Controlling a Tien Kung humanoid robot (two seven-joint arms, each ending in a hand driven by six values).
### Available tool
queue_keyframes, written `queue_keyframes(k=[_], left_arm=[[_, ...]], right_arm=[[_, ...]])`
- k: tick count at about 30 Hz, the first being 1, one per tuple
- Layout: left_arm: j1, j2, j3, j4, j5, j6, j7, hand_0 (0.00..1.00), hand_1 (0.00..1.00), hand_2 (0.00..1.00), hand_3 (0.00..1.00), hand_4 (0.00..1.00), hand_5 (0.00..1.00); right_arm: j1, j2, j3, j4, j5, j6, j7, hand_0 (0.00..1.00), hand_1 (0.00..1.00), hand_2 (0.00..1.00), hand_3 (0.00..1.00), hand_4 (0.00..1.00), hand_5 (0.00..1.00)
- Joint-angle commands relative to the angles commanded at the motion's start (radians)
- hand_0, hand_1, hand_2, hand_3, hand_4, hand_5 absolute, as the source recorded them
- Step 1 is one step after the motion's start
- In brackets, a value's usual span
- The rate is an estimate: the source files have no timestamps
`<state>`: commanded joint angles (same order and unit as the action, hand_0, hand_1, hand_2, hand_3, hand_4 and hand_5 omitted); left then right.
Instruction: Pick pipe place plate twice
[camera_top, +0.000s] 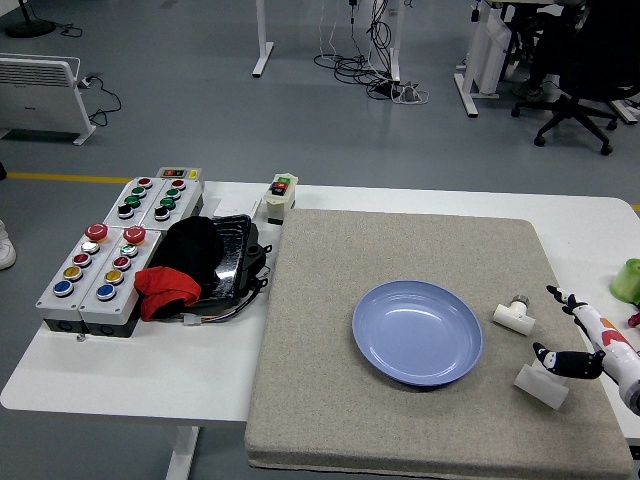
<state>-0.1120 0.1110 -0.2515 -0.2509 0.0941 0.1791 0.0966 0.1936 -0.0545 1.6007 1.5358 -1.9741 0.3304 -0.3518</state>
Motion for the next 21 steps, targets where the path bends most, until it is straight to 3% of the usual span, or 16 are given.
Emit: queue_keyframes(k=[9,21], left_arm=[[-0.005,0.002,0.008,0.000,-0.011,-0.001,-0.005,0.622,0.588,0.521,0.588,0.267,0.998],[-0.008,0.002,0.006,0.000,-0.008,-0.001,-0.004,0.622,0.588,0.520,0.588,0.267,0.998]], right_arm=[[-0.009,-0.006,-0.014,0.022,-0.033,0.105,-0.037,0.998,0.986,0.998,0.998,0.787,0.219],[-0.007,-0.002,-0.021,0.000,-0.102,0.188,-0.066,0.998,0.977,0.998,0.998,0.812,0.194]])
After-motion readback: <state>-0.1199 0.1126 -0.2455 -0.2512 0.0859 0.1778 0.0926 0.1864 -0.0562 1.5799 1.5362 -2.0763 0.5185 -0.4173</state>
